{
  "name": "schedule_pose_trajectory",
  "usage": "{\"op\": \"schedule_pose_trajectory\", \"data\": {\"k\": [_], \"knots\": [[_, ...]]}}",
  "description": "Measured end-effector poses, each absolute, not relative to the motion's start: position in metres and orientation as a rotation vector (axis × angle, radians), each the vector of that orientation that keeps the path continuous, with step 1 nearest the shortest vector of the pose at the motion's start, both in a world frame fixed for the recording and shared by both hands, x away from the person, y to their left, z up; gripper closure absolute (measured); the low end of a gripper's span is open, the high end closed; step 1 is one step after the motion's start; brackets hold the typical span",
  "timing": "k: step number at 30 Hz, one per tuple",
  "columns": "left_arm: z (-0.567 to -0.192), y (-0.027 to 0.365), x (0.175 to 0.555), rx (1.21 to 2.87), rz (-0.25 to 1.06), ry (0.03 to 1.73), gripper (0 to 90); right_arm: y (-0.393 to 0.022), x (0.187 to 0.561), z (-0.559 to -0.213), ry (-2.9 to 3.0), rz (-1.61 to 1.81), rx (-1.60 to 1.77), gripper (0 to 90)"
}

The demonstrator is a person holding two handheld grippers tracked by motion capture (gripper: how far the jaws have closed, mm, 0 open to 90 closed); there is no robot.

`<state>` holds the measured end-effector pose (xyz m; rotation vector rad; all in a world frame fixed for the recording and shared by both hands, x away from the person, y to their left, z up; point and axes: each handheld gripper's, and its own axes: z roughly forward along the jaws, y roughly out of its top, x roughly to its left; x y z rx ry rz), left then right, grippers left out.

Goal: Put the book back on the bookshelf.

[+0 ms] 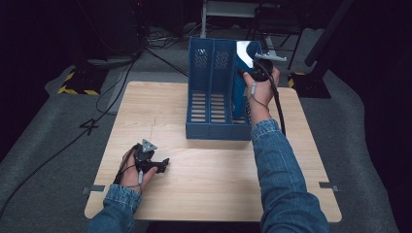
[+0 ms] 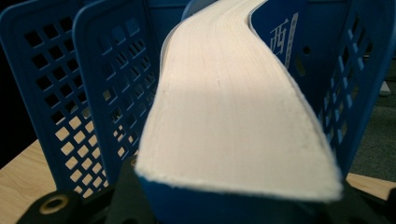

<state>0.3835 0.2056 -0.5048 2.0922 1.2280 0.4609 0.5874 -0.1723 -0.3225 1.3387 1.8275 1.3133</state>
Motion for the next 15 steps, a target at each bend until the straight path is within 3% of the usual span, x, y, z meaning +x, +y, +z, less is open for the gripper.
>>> {"op": "schedule_pose_trajectory", "data": {"k": [15], "knots": [[-0.505,0.206,0.384,2.097,0.466,1.224,14.9,-0.175,0.583,-0.340,1.836,1.281,1.345,58.7]]}}
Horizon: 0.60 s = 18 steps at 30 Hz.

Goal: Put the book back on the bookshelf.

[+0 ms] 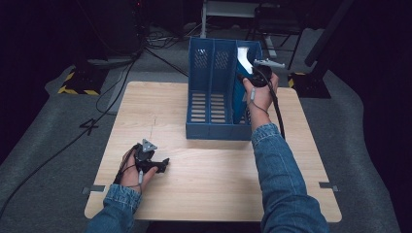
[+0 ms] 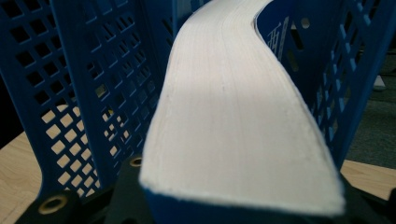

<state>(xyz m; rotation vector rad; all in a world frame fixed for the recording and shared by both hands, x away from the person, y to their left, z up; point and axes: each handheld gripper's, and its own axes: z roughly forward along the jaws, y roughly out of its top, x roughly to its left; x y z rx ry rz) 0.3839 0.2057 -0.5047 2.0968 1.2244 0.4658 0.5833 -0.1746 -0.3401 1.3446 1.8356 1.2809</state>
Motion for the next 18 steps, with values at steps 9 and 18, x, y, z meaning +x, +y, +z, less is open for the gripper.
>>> {"op": "schedule_pose_trajectory", "data": {"k": [9,18], "knots": [[-0.505,0.206,0.384,2.097,0.466,1.224,14.9,-0.172,0.570,-0.344,1.853,1.171,1.293,59.1],[-0.504,0.206,0.383,2.101,0.462,1.224,15.0,-0.166,0.567,-0.344,1.837,1.133,1.291,58.9]]}}
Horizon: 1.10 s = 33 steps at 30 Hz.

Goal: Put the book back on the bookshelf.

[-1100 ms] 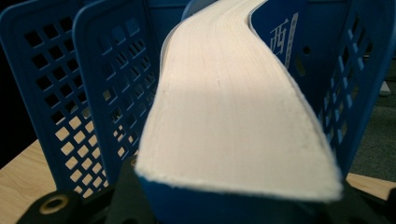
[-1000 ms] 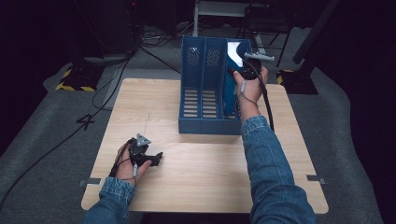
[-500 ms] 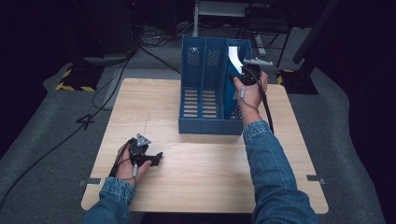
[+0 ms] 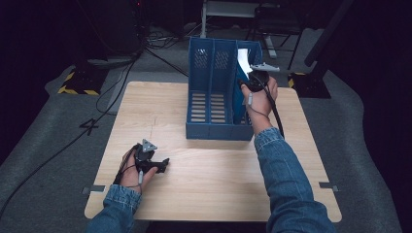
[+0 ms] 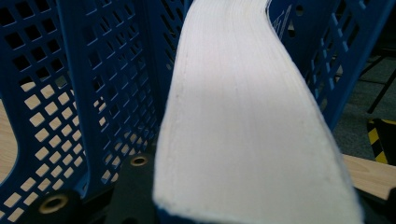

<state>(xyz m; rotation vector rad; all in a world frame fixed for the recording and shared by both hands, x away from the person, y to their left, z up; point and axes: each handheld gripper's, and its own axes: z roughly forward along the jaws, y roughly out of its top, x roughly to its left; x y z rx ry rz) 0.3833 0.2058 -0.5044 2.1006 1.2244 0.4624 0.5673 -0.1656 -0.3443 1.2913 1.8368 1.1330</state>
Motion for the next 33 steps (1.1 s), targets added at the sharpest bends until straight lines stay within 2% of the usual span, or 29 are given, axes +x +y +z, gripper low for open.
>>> {"op": "schedule_pose_trajectory", "data": {"k": [2,3,4,5,7,14,22,33], "knots": [[-0.504,0.206,0.383,2.100,0.462,1.224,15.0,-0.164,0.566,-0.345,1.837,1.130,1.283,56.8],[-0.504,0.206,0.383,2.101,0.462,1.224,15.0,-0.165,0.567,-0.345,1.858,1.133,1.258,50.5],[-0.504,0.206,0.383,2.101,0.462,1.224,15.0,-0.165,0.567,-0.345,1.858,1.133,1.258,50.5],[-0.505,0.206,0.383,2.097,0.466,1.225,15.0,-0.167,0.567,-0.346,1.863,1.165,1.281,45.0],[-0.505,0.206,0.383,2.097,0.466,1.225,15.0,-0.170,0.567,-0.345,1.879,1.174,1.277,41.7],[-0.505,0.206,0.383,2.093,0.462,1.224,15.0,-0.178,0.551,-0.332,1.936,1.182,1.270,38.3],[-0.505,0.206,0.383,2.096,0.466,1.222,15.0,-0.194,0.507,-0.312,1.957,1.225,1.203,35.3],[-0.505,0.211,0.385,2.104,0.451,1.205,15.1,-0.237,0.461,-0.307,2.002,1.252,1.159,31.3]]}}
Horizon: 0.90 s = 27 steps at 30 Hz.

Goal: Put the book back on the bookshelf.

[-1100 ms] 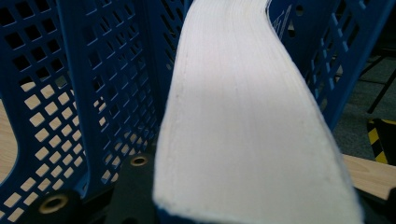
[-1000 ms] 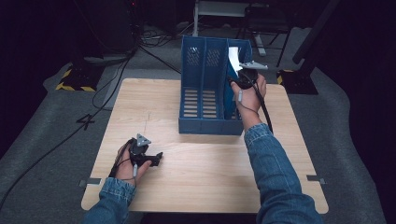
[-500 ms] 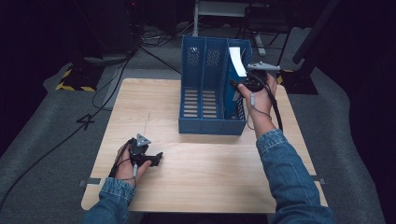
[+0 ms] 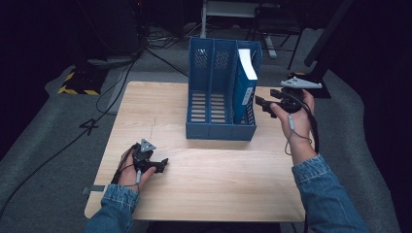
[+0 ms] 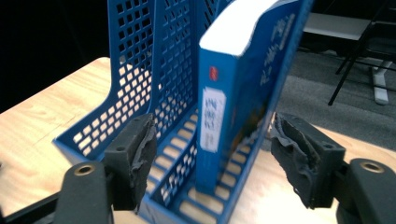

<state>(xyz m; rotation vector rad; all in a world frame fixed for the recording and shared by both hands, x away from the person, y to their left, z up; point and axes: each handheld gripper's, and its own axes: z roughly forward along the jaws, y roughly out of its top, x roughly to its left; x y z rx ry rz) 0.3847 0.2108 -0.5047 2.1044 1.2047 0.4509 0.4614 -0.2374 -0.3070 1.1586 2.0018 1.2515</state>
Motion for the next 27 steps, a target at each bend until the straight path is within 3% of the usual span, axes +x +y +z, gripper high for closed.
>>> {"op": "schedule_pose_trajectory", "data": {"k": [14,27], "knots": [[-0.505,0.211,0.388,2.096,0.456,1.209,15.2,-0.295,0.412,-0.330,2.034,1.221,1.174,29.8],[-0.505,0.212,0.387,2.100,0.454,1.211,15.2,-0.325,0.386,-0.412,2.180,1.207,1.201,30.2]]}}
